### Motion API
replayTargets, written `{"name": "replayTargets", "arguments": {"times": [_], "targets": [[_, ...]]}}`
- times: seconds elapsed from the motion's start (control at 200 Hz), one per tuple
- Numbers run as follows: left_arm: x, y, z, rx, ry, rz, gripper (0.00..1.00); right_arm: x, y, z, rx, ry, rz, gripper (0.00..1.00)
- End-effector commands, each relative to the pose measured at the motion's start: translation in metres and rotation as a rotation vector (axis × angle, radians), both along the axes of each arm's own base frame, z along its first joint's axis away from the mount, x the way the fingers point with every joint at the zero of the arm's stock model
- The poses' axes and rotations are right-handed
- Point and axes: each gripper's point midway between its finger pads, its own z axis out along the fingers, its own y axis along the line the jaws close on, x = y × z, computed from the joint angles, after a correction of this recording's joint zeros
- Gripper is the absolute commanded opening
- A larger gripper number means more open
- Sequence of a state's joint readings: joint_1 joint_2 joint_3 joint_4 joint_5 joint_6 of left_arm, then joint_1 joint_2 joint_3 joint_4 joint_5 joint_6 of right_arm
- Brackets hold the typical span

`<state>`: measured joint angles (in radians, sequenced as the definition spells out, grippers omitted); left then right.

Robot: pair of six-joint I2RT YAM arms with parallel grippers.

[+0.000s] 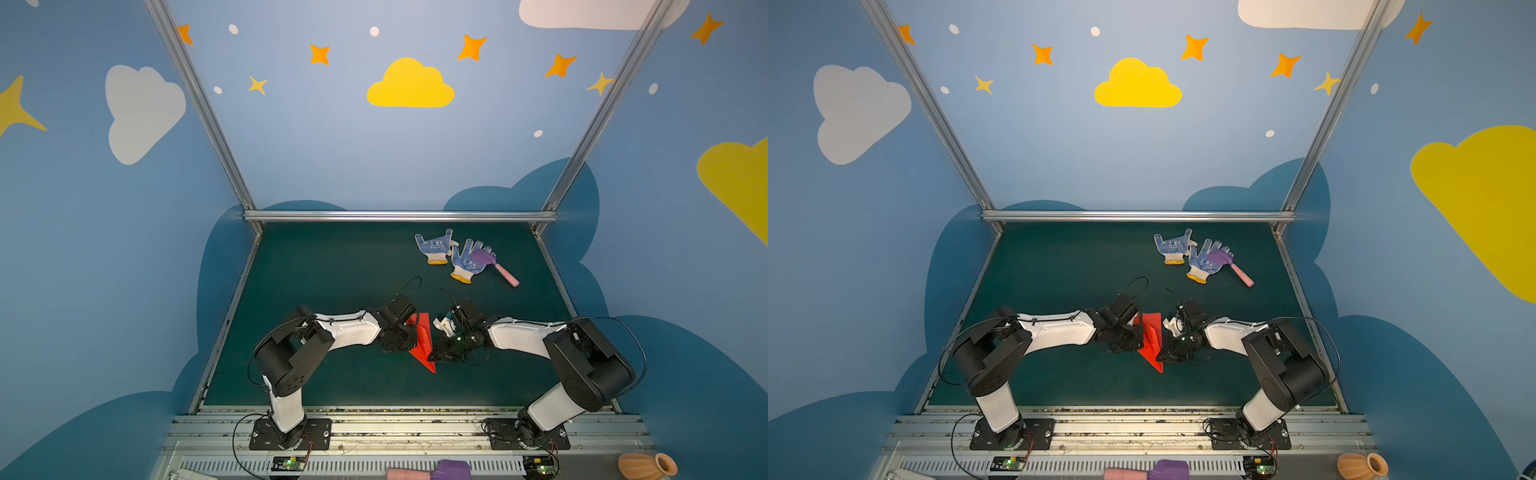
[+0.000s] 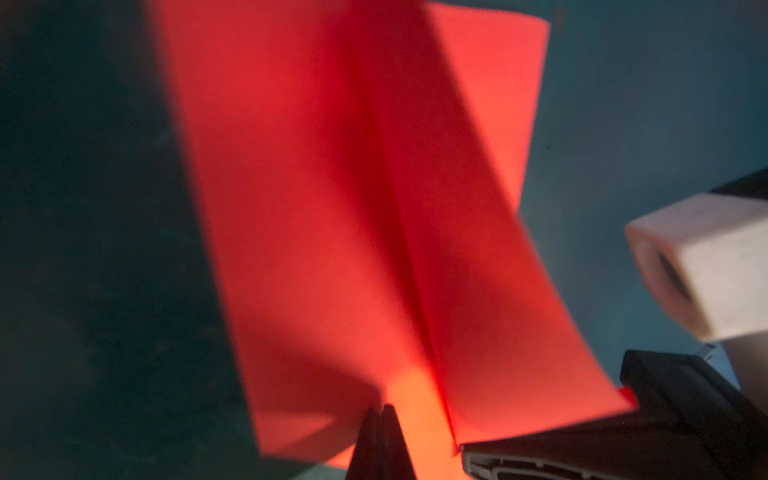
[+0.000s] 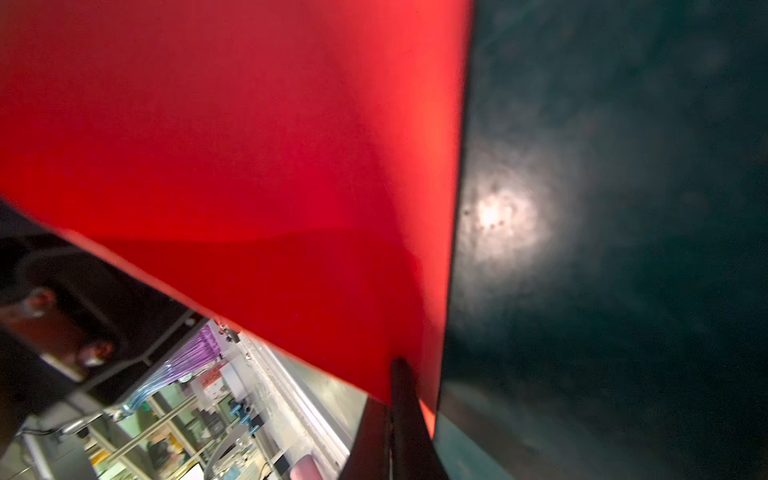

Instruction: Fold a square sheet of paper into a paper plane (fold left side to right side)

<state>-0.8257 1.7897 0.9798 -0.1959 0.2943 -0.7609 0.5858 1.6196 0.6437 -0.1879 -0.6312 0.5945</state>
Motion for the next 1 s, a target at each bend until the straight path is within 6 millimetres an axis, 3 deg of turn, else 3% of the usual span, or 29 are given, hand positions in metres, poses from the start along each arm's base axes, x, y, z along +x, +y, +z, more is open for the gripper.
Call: {"name": "replayTargets", "arguments": {"times": [0.0, 0.2, 0.37, 0.991], "targets": [[0.000, -0.002, 0.020, -0.018, -0.054, -0.061, 0.04, -0.027, -0.034, -0.050, -0.213, 0.099, -0.010, 0.00], [-0.012, -0.025, 0.028, -0.094, -0.078, -0.157, 0.04, -0.028, -0.037, -0.054, -0.213, 0.112, -0.019, 0.00], [-0.018, -0.034, 0.020, -0.092, -0.069, -0.193, 0.04, -0.029, -0.038, -0.058, -0.207, 0.124, -0.035, 0.00], [0.002, -0.037, 0.005, -0.033, -0.092, -0.209, 0.03, -0.034, -0.044, -0.065, -0.195, 0.124, -0.069, 0.00]]}}
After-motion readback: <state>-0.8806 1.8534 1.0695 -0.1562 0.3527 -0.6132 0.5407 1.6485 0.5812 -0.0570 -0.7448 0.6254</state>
